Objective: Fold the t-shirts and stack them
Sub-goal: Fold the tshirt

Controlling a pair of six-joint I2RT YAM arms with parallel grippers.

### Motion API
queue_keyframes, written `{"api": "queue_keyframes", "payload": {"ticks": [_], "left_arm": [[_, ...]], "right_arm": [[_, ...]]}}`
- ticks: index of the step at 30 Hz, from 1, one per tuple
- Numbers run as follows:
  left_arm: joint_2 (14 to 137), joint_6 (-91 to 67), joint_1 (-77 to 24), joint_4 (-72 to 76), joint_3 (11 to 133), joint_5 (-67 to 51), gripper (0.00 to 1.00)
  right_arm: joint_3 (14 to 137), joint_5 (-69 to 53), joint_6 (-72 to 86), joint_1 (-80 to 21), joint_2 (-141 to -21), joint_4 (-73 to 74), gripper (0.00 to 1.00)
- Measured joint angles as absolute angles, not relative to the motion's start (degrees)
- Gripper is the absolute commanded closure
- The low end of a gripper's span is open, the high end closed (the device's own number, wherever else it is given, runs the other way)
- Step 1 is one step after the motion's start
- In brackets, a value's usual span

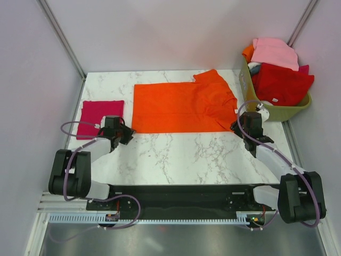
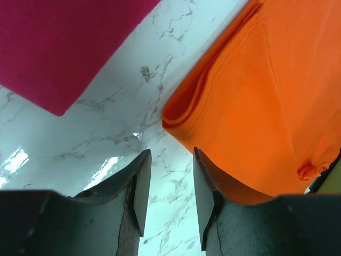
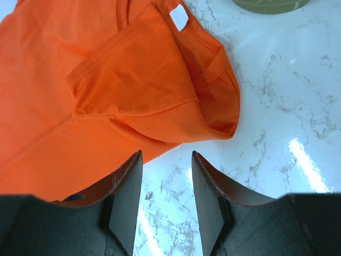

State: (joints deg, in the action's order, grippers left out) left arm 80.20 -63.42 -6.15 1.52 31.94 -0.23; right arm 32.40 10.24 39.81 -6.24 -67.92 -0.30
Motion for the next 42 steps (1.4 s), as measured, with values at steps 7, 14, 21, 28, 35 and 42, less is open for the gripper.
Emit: {"api": "queue_keyframes", "payload": {"ticks": [7,14,21,28,35,42], "left_arm": [[84.95,-65.34,-6.20,4.21,32.91,0.01,0.67],[87.18,-66.74,-6.24,6.15,33.63,0.45,0.95],[87.64,-66.87,-6.26,6.09,33.87,1.54,0.98],[86.61,-66.83,-6.26,4.34,34.13,2.98,0.98],[86.56,-66.76,-6.07,2.48,35.11,3.09,0.98],[85.93,-66.35,-4.25,1.41,35.27,2.98,0.98]], "right_arm": [[28.58,10.92,43.38,-6.24,-66.41,-4.45,0.49],[25.21,10.83,48.53,-6.24,-67.83,-8.97,0.48],[22.90,10.85,51.51,-6.26,-70.26,-11.70,0.51],[22.76,11.90,52.12,-6.26,-74.43,-12.88,0.51],[25.61,15.00,52.10,-6.13,-79.40,-13.37,0.49],[27.38,16.01,51.35,-2.31,-81.28,-13.26,0.51]]}}
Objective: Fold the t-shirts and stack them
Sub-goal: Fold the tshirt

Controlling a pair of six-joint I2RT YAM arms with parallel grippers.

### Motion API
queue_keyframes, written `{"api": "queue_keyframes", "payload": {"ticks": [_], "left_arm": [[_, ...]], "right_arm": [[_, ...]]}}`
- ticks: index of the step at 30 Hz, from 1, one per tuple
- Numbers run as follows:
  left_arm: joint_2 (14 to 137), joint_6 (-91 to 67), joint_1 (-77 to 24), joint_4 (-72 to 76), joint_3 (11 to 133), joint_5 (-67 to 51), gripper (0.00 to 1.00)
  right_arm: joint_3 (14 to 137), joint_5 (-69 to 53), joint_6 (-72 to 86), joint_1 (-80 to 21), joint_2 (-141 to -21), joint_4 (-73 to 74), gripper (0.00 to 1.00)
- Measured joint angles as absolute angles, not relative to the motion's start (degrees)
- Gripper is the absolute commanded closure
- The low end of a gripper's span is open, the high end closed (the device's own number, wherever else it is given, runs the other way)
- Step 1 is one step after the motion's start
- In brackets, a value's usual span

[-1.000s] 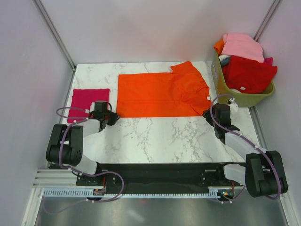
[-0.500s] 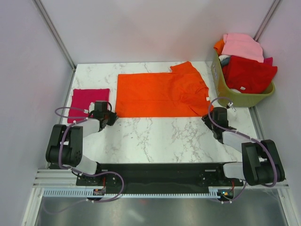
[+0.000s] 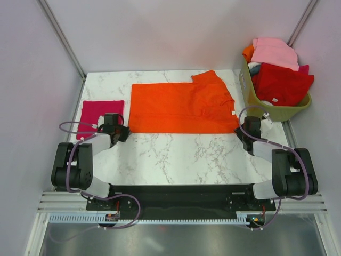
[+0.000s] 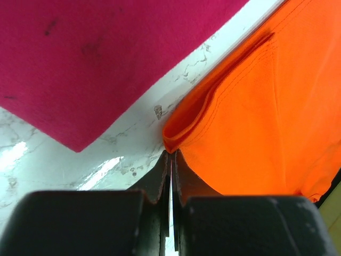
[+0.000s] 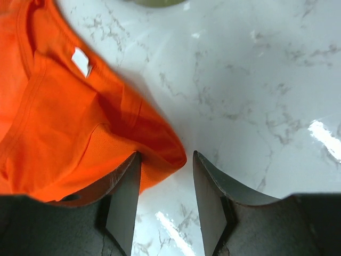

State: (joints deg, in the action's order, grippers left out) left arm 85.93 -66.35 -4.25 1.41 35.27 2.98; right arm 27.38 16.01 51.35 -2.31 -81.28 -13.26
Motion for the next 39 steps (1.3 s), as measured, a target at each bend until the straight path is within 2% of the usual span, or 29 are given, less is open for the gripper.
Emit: {"api": "queue_keyframes", "payload": {"ticks": [3,8,10,21,39], "left_arm": [[85.41,-66.06,-3.57,1.15,35.27,2.96,0.98],[84.99,-65.54,-3.33,0.71,35.27,2.96,0.98],[84.99,-65.32,-3.33,0.56,35.27,2.94,0.98],[84.79,-64.82,-3.33,0.27,35.29,2.87,0.98],[83.72,-64.38,-3.33,-1.21,35.77,2.85,0.98]], "right_arm": [[27.81,16.40,50.87,-1.15,-81.60,-12.86,0.54],[28.03,16.43,50.11,-0.58,-81.47,-12.29,0.44],[28.25,16.40,49.60,-0.58,-80.75,-11.38,0.43],[27.77,12.19,50.26,-0.56,-69.23,-9.04,0.52],[24.88,10.63,57.49,-2.50,-78.65,-12.75,0.55]]}}
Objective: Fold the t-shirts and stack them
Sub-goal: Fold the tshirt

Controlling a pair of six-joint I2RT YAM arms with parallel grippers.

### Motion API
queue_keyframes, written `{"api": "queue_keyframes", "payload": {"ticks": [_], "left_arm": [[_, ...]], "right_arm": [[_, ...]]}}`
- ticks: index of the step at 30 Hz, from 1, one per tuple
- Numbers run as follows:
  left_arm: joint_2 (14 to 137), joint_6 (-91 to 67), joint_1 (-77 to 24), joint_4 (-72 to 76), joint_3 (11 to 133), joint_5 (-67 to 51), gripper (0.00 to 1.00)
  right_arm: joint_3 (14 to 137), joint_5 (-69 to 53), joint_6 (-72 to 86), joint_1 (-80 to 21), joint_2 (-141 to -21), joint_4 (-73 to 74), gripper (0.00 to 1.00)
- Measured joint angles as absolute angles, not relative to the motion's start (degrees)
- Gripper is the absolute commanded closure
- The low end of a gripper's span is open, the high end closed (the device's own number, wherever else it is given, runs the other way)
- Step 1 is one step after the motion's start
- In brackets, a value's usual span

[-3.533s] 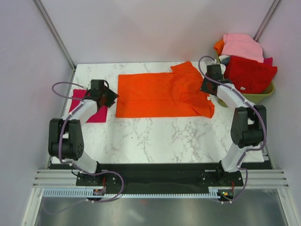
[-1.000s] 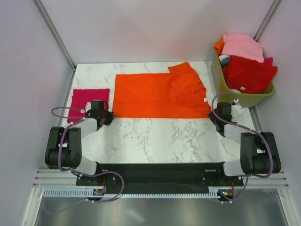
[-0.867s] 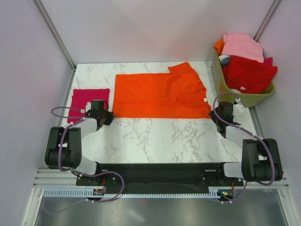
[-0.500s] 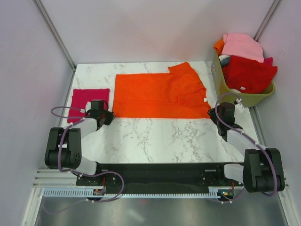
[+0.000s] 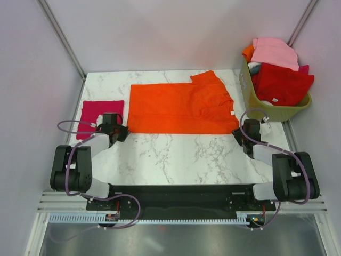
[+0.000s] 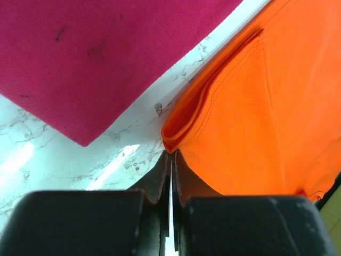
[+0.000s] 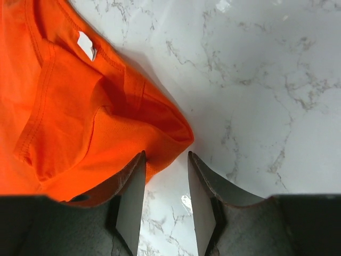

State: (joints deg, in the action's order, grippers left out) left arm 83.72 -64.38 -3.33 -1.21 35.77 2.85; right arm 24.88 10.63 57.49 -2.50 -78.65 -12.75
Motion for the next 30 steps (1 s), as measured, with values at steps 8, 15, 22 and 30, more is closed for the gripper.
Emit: {"api": "queue_keyframes", "payload": {"ticks": [8,15,22,30], "left_arm": [[83.72,-64.29,-3.33,-1.41,35.97,2.81,0.98],[83.70,-64.20,-3.33,-1.85,36.12,2.48,0.98],[81.34,-63.90,-3.33,-7.86,41.58,2.46,0.98],[70.13,-63.33,-3.33,-10.81,43.92,2.44,0.98]], "right_arm": [[24.88,14.17,58.83,-2.52,-81.14,-15.29,0.93],[24.91,15.42,58.94,-2.52,-80.27,-14.37,1.00],[31.22,15.53,58.61,-2.52,-74.94,-6.59,1.00],[35.14,15.53,58.33,-2.52,-64.77,-1.34,1.00]]}}
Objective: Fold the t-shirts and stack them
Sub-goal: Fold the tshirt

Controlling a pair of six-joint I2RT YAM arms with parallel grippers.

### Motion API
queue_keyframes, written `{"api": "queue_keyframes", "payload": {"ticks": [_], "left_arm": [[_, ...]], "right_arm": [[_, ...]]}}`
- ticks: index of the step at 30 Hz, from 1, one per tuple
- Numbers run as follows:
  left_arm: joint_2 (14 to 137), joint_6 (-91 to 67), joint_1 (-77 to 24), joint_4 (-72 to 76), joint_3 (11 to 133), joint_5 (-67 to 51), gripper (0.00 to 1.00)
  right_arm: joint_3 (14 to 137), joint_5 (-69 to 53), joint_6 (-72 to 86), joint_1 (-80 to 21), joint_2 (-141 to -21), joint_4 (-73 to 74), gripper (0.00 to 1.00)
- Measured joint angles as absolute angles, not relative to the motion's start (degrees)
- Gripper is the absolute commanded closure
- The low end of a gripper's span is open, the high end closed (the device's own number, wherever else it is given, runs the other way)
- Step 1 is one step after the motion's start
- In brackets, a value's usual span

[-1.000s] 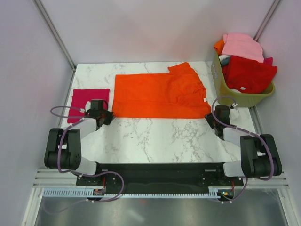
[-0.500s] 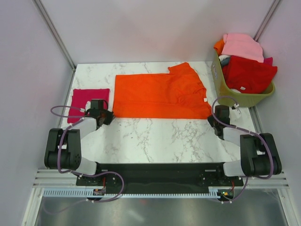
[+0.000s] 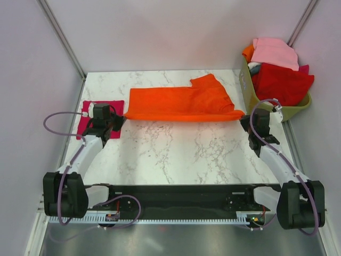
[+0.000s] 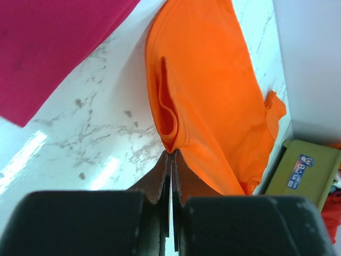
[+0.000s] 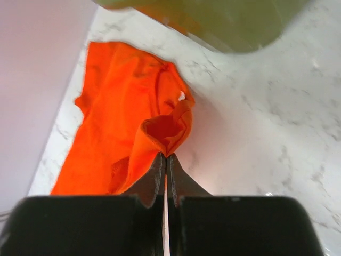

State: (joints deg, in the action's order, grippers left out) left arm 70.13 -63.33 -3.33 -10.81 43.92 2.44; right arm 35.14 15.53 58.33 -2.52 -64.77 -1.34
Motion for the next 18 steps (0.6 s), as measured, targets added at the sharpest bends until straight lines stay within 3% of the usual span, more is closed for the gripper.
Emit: {"api": "queue_keyframes", "payload": {"ticks": [6,8,10,11,13,14,16,17,18], "left_arm": [[67.53,-63.24,-3.29,-12.34,34.33,1.37,0.98],[66.02,-63.07,-3.29,-13.41,30.48,0.91,0.94],[63.09,-62.57,-3.27,-14.46,26.87,0.78,0.78],[61.52,-62.11,-3.27,-15.05,25.63,0.69,0.58],[57.49,-61.08,-3.22,-16.60,23.44,0.40,0.45],[54.85,-60.80,-3.22,-17.72,22.68,0.32,0.33],[48.34,-60.18,-3.22,-20.14,21.74,0.32,0.32],[44.86,-59.96,-3.22,-21.56,21.67,0.38,0.20],[41.41,-59.35,-3.25,-22.81,21.76,0.62,0.20]], "right_arm": [[23.51,15.00,60.27,-2.52,-61.89,1.43,1.00],[19.55,14.92,60.95,-2.52,-59.57,4.25,0.90],[16.75,14.94,61.56,-2.52,-55.13,7.66,0.62],[15.92,15.14,61.69,-2.52,-52.12,9.10,0.57],[15.09,15.57,60.73,-2.52,-45.15,11.70,0.49],[15.09,15.66,60.23,-2.52,-41.89,12.56,0.46],[15.11,16.21,59.11,-2.52,-35.44,14.11,0.46],[15.16,16.43,58.33,-2.52,-32.82,15.11,0.49],[15.27,16.47,57.34,-2.52,-30.65,15.81,0.50]]}}
